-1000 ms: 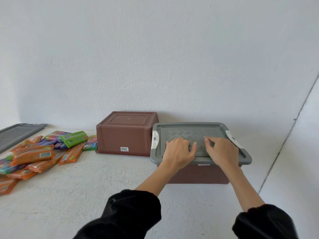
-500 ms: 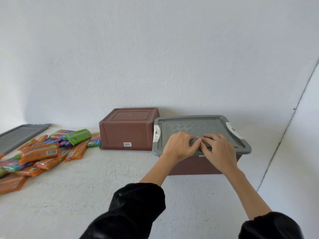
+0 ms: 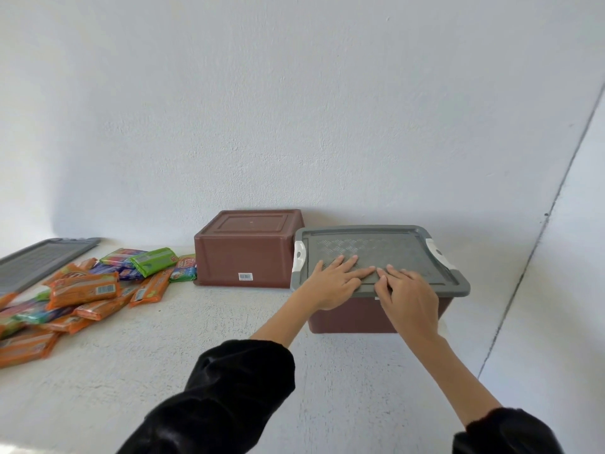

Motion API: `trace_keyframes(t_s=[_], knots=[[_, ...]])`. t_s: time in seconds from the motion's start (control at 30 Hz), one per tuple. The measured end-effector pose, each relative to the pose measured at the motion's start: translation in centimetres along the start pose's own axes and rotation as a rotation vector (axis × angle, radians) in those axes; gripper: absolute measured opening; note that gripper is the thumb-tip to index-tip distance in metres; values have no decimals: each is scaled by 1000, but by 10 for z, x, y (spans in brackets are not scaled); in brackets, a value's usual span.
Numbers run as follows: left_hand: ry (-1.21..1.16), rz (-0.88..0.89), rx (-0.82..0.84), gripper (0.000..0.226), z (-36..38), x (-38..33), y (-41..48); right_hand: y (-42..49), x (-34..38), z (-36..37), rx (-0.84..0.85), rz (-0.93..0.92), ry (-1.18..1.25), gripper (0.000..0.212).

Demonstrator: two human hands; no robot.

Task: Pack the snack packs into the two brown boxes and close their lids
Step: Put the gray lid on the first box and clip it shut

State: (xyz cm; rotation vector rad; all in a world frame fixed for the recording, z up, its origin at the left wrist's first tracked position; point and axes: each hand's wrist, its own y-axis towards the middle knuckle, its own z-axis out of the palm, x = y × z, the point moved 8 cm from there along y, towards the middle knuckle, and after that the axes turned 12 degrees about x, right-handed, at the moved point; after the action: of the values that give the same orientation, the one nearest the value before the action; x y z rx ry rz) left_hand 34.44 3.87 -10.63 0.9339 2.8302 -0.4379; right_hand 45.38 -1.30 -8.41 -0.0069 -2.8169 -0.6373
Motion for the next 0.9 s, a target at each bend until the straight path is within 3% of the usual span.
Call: trace_keyframes(t_s=[0.07, 0.13, 0.17, 0.23, 0.33, 0.37, 0.47, 0.73, 0.9], knots=[[-40, -23, -212, 48, -9, 3, -13, 2, -8, -11, 7, 21, 26, 36], [-137, -177, -537, 60, -20, 23, -38, 13, -31, -21, 36, 97, 22, 34], [-208, -277, -615, 58, -19, 39, -49, 21, -47, -24, 91, 163, -6, 36], [-431, -384, -553, 44, -9, 65, -52, 38, -88, -20, 302, 314, -28, 50], [-700, -294, -456, 49, -9, 67, -44, 50, -115, -1, 608, 375, 141, 103], [-707, -293, -464, 50, -11, 66, -42, 49, -116, 2, 624, 380, 220, 102], [-711, -310, -493, 52, -16, 66, -40, 45, -117, 5, 495, 429, 428, 66], [-692, -265, -392, 62, -17, 67, -35, 37, -135, 6, 421, 493, 402, 48], [-723, -196, -342, 63, -16, 76, -22, 17, -146, 12, 323, 592, 518, 47]])
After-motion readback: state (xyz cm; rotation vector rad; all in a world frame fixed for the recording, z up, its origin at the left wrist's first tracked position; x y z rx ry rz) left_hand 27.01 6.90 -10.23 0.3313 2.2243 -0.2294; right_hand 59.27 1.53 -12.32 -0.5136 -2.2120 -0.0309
